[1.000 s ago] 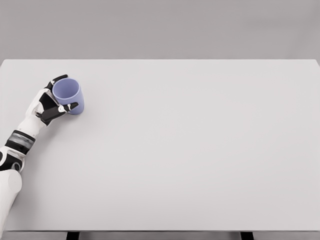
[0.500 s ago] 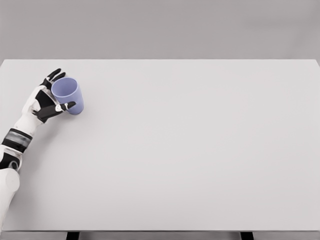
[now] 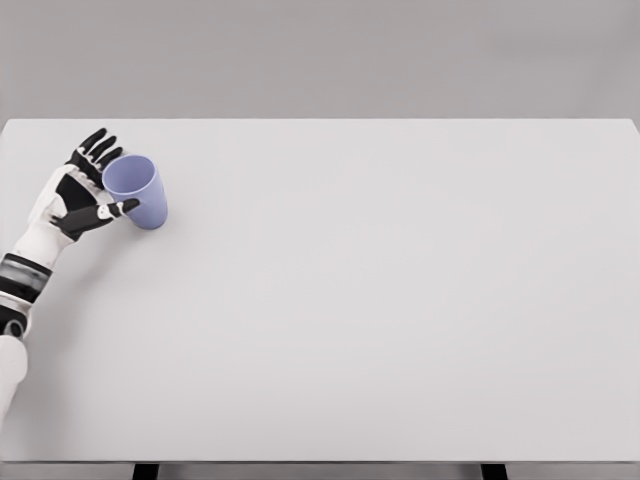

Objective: Flip the cup with left arm and place it on the table

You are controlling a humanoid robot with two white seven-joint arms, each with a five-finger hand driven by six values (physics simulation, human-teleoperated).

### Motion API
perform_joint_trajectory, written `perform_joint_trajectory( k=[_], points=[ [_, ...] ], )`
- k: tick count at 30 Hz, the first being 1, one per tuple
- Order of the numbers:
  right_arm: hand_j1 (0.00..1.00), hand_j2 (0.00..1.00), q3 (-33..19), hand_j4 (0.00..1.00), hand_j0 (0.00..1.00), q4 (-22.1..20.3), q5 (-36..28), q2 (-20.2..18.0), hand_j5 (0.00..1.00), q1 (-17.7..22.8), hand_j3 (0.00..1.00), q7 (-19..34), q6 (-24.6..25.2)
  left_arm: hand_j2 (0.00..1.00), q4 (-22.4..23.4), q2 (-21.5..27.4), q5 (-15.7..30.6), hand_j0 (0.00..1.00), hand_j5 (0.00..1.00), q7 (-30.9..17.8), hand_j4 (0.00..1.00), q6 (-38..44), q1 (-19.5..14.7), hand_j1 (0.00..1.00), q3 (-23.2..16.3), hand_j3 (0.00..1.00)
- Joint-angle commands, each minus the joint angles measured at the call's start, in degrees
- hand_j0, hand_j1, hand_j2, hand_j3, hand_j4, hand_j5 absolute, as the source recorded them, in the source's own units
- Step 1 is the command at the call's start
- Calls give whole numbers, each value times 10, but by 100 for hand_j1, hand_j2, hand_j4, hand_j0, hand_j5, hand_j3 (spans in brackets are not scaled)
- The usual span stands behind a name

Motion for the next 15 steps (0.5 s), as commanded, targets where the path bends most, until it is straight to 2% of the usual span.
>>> perform_joint_trajectory(
  k=[1, 9, 15],
  points=[
    [100, 100, 0, 100, 100, 0, 0, 0, 100, 0, 100, 0, 0, 99, -2, 7, 4, 99, 99, 0, 99, 0, 0, 99, 3, 99],
    [100, 100, 0, 100, 100, 1, 0, 0, 100, 0, 100, 0, 0, 100, -36, 38, 5, 100, 100, 0, 100, -1, 23, 100, 10, 100],
    [100, 100, 0, 100, 100, 0, 0, 0, 100, 0, 100, 0, 0, 100, -84, 76, 14, 100, 100, 0, 100, -2, 42, 100, 24, 100]
  ],
)
